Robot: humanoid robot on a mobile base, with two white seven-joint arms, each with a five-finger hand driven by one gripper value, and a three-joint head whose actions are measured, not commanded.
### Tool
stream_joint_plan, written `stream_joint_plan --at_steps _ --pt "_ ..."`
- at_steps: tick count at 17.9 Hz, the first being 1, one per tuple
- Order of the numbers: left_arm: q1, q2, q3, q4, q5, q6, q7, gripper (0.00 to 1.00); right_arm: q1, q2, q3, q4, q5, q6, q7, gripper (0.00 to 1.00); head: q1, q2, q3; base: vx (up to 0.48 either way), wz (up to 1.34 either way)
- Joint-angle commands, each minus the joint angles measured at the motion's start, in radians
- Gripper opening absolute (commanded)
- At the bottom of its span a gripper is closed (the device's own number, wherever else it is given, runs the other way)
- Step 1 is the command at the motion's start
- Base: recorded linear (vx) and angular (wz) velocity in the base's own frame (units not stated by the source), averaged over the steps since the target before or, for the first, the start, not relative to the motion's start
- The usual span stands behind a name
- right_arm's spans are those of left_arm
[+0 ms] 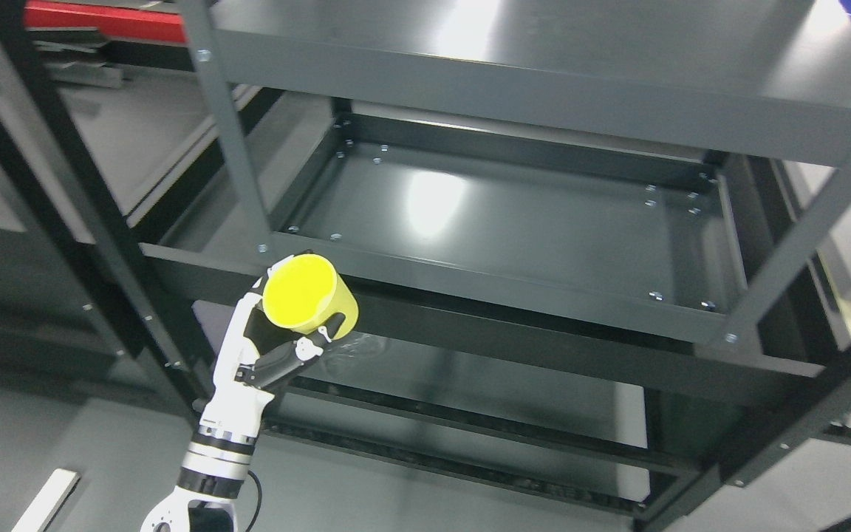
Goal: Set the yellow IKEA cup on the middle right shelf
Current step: 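Hold the cup in the left hand while turning toward the shelves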
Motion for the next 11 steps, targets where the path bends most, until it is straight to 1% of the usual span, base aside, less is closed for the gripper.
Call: stream_joint_plan --at_steps 1,3,6,8,11 --pt "-0.016 0.018 -0.138 -0.002 0.000 -0.013 -0.002 0.01 0.013 -0.017 0.017 0.000 -0.025 0.001 0.000 0.99 0.0000 0.000 0.000 -0.009 -0.39" --pt "-0.040 0.018 -0.161 -0.002 0.000 -0.033 -0.002 0.01 0.013 -0.017 0.017 0.000 -0.025 0.001 0.000 0.99 0.0000 0.000 0.000 0.008 -0.29" --pt "-0.112 0.018 -0.199 -0.007 0.000 -0.107 -0.010 0.01 0.013 -0.017 0.017 0.000 -0.025 0.001 0.000 0.99 0.0000 0.000 0.000 0.042 -0.06" --pt "-0.187 0.067 -0.283 -0.008 0.000 -0.122 -0.010 0.01 0.013 -0.017 0.017 0.000 -0.025 0.001 0.000 0.99 0.0000 0.000 0.000 0.042 -0.02" --pt "-0.336 0.107 -0.427 -0.007 0.002 -0.135 -0.008 0.01 0.013 -0.017 0.017 0.000 -0.025 0.001 0.000 0.99 0.0000 0.000 0.000 0.056 -0.06"
